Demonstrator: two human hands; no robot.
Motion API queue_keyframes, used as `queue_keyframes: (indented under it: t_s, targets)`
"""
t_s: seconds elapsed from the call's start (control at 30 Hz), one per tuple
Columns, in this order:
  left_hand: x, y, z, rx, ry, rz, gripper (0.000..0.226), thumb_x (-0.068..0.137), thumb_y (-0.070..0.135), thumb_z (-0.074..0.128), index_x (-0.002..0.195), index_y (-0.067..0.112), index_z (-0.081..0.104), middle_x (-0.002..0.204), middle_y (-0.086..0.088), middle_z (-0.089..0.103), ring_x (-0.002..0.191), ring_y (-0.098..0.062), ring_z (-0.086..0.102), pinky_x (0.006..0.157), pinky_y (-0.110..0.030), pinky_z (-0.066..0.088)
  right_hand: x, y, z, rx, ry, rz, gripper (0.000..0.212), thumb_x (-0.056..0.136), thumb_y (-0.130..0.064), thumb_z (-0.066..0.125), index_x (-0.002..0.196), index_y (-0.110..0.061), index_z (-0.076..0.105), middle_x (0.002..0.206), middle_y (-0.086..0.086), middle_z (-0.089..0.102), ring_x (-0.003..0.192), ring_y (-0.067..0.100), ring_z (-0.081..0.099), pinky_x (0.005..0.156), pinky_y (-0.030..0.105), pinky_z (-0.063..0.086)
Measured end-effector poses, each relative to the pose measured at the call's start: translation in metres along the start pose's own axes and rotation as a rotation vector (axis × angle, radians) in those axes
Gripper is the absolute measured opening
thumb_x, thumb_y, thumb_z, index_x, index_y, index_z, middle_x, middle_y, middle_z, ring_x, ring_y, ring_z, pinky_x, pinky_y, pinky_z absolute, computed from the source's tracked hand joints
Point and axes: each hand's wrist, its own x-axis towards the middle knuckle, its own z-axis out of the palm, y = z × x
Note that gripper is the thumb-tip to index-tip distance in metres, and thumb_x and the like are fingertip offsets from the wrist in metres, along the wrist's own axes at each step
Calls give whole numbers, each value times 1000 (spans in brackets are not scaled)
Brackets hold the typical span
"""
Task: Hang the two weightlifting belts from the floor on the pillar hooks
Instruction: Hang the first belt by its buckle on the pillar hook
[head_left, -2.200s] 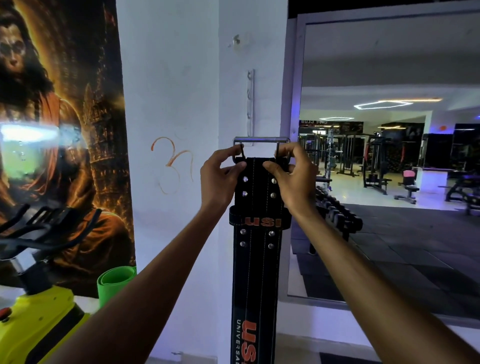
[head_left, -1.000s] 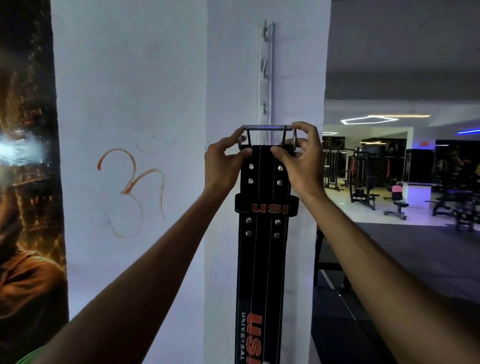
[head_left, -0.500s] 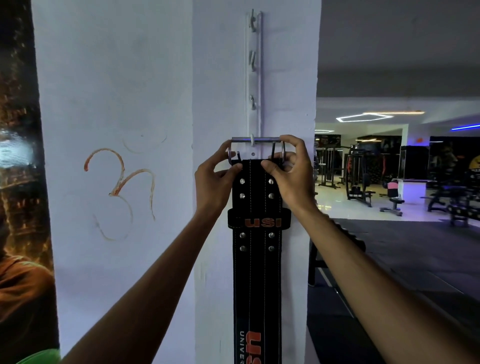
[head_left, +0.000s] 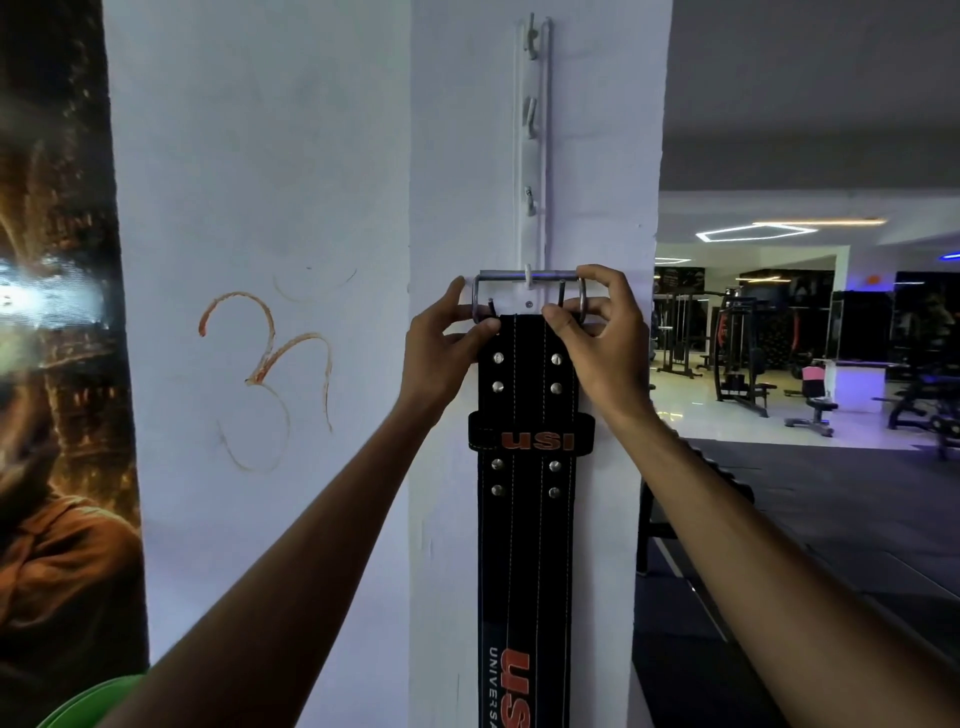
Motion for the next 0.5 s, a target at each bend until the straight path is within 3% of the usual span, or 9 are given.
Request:
queue_keyframes:
  t_s: [0.07, 0.17, 0.23, 0.33, 0.43, 0.5]
  targets:
    - [4, 3, -2, -7, -11, -1, 53, 92, 15, 71, 143, 13, 55, 102, -6, 77, 80, -3, 73, 77, -30, 64, 2, -2, 0, 9, 26, 31, 48, 80, -30, 78, 123, -25, 55, 85, -16, 68, 85, 4, 69, 80, 30, 57]
    - [8, 8, -3, -8, -1, -17, 28, 91, 28, 72, 116, 15, 75, 90, -13, 76, 80, -14, 76, 81, -42, 65, 5, -2, 1, 23, 37, 76, 49, 80, -31, 78, 122, -21, 56, 81, -14, 68, 79, 1, 67, 78, 29, 58]
    - [11, 9, -1, -20, 41, -82, 28, 88, 37, 74, 96, 11, 78, 84, -14, 77, 78, -22, 77, 81, -49, 64, 7, -2, 2, 2, 46, 99, 48, 79, -36, 79, 119, -21, 57, 77, -12, 67, 76, 7, 68, 75, 33, 58]
    - [15, 9, 4, -3, 109, -153, 37, 79, 49, 76, 75, 12, 75, 69, -3, 76, 74, -28, 77, 82, -55, 62, 16, -2, 4, -76, 62, 174, 41, 76, -44, 78, 105, -21, 60, 71, -10, 65, 71, 14, 68, 71, 39, 57]
    - [15, 8, 7, -10, 137, -176, 36, 77, 50, 77, 71, 14, 74, 63, 2, 74, 68, -20, 75, 83, -56, 62, 26, -4, 5, -147, 70, 231, 37, 72, -49, 78, 90, -19, 64, 74, -9, 65, 74, 18, 67, 71, 41, 57]
    - [11, 7, 8, -25, 136, -167, 34, 79, 47, 77, 74, 14, 74, 68, -2, 76, 69, -20, 74, 82, -55, 62, 23, -6, 6, -178, 71, 203, 39, 75, -48, 77, 93, -16, 64, 75, -7, 66, 72, 16, 66, 65, 35, 54]
